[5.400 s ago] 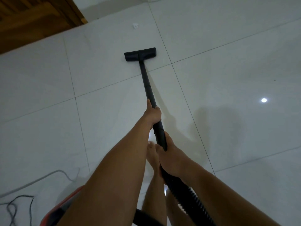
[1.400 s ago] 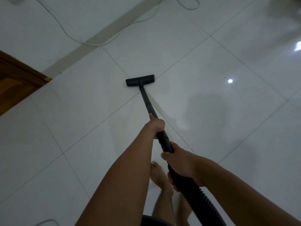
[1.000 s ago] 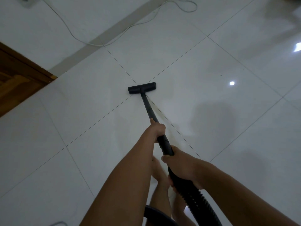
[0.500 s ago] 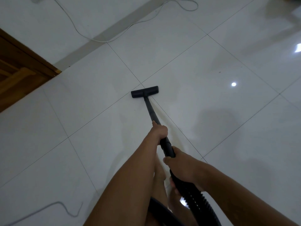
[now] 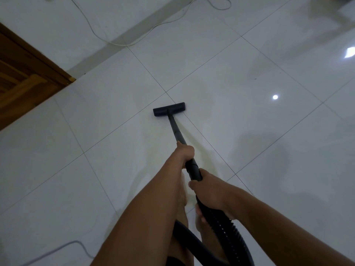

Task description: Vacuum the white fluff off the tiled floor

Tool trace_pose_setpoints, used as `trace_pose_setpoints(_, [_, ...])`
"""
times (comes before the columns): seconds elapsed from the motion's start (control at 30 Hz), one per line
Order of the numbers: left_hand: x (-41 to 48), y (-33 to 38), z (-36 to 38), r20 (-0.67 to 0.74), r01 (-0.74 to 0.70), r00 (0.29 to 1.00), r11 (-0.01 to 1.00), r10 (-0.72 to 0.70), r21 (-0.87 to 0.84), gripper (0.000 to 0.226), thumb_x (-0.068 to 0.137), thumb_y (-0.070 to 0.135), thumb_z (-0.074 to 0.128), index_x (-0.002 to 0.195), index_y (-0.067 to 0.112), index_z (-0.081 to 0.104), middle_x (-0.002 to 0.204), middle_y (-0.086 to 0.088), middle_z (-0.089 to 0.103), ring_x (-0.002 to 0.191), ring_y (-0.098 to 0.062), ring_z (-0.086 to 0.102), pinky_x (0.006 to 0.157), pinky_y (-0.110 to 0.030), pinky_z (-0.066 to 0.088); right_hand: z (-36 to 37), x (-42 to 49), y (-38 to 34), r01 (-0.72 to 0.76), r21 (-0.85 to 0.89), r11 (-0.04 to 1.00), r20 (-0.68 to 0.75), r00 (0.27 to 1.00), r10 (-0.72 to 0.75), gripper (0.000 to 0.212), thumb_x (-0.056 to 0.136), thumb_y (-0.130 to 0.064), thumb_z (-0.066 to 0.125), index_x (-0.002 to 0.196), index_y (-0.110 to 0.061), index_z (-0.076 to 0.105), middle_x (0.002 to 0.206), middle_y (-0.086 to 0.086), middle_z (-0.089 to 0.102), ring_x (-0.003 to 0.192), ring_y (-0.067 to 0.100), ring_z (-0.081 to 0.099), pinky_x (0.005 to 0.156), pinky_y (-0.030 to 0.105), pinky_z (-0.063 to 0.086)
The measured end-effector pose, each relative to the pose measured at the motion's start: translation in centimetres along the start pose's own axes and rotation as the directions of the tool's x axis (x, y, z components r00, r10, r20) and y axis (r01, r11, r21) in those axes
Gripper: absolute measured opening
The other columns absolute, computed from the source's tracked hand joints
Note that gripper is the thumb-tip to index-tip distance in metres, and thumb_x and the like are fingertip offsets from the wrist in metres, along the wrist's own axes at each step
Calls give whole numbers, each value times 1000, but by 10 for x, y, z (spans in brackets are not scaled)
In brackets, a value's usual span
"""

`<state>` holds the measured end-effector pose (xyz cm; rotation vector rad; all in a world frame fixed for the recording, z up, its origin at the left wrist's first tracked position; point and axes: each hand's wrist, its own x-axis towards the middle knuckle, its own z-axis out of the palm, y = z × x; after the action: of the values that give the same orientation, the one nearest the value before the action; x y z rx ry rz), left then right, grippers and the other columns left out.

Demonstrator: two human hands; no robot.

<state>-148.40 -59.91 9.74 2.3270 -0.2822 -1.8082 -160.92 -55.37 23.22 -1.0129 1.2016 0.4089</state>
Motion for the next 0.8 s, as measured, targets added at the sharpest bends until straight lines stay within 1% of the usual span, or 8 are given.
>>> trace_pose_setpoints(0.27, [-10,-9,-6,-35,-29,999,999,28,-23,78,100,13,36,159,30,-12,138,-13,50,109,-28,59,90,-40,55,13,3,15,26,-48,999,-8,1000,-27,43,100,-31,42,141,-21,34,97,16,63,80,29,60,94,54,57])
trace_pose_setpoints(0.3, [-10,-10,-6,-38,-28,999,999,28,-23,78,100,13,36,159,30,-12,137,-13,50,111,-29,59,92,-41,56,14,4,16,25,-39,999,-3,1000,-25,44,100,-30,41,143,-21,33,95,16,63,77,28,61,90,52,59])
trace_pose_setpoints(0.37, [-10,-15,-5,-47,-26,999,999,25,-24,78,100,14,36,159,30,-13,135,-13,51,112,-30,60,94,-43,55,17,2,19,-3,50,999,23,1000,1,44,104,-26,40,146,-23,29,84,16,62,61,24,60,70,42,61])
trace_pose_setpoints(0.4, [-9,-17,-4,-43,-27,999,999,25,-28,79,99,14,36,158,31,-13,135,-13,51,111,-30,60,94,-44,55,18,0,21,-23,97,995,40,999,20,45,105,-24,40,149,-25,27,79,15,61,53,21,59,60,37,58])
trace_pose_setpoints(0.47, [-7,-23,-2,-31,-25,999,999,24,-21,78,100,13,35,158,30,-14,135,-13,50,110,-30,60,93,-43,56,20,-4,24,-44,131,990,58,998,37,47,107,-23,39,151,-29,24,76,15,60,45,17,57,49,31,54])
trace_pose_setpoints(0.53, [-7,-29,1,-23,-18,1000,1000,18,0,77,100,12,34,159,29,-13,136,-13,49,105,-29,59,87,-40,56,23,-3,27,-54,148,988,61,997,45,46,107,-21,40,150,-29,24,74,15,60,45,18,57,49,30,53])
trace_pose_setpoints(0.63, [-1,-41,7,2,10,1000,1000,-10,0,79,99,12,34,158,31,-13,137,-14,50,110,-29,60,89,-41,57,27,3,34,-81,147,986,62,995,73,45,107,-21,38,149,-28,24,70,15,61,45,20,57,51,32,54])
trace_pose_setpoints(0.8, [12,-59,14,6,7,1000,1000,-7,28,80,99,11,35,158,33,-16,132,-14,52,110,-29,60,91,-42,56,42,13,53,-126,186,974,54,992,118,48,106,-23,39,150,-35,23,76,16,60,51,21,58,51,31,54])
